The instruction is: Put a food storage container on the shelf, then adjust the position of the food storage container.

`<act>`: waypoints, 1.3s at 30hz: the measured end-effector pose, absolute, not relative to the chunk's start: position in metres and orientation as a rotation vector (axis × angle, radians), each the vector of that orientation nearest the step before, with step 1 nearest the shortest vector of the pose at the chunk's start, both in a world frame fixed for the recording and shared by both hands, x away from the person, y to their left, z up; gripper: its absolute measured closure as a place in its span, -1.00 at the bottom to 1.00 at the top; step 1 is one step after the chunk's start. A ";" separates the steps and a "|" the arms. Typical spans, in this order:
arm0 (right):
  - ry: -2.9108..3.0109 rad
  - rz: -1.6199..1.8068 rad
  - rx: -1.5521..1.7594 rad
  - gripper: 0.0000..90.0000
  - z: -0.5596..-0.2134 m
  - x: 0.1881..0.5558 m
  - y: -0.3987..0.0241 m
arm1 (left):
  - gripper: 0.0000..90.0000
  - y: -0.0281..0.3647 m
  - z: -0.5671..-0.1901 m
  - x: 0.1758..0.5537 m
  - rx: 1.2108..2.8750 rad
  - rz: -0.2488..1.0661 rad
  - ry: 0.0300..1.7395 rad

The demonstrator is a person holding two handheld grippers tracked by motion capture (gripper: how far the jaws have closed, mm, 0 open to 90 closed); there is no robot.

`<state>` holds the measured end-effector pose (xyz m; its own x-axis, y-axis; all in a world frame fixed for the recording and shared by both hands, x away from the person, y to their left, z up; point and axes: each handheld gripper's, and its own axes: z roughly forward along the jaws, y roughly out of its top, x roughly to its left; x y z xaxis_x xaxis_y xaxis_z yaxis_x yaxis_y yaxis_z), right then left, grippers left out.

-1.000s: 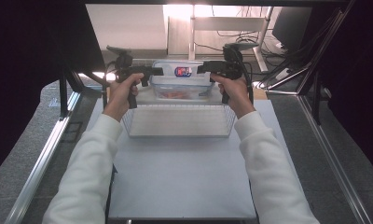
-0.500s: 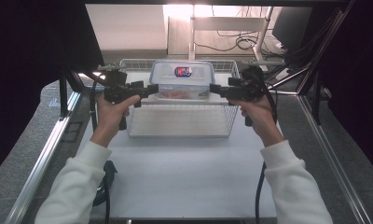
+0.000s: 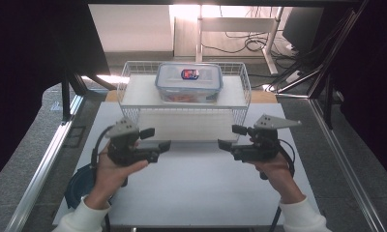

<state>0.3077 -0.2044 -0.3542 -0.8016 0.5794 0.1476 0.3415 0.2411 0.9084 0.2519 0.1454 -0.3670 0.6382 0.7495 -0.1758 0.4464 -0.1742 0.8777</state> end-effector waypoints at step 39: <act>2.334 1.446 0.991 -0.43 -0.431 0.275 -0.243 | -0.35 0.166 -0.441 0.219 1.890 0.325 1.150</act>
<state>0.2754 -0.2429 -0.4313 -0.7479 0.6453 0.1555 0.4267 0.2880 0.8573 0.2189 0.1659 -0.4413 0.5378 0.8174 -0.2065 0.5889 -0.1890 0.7858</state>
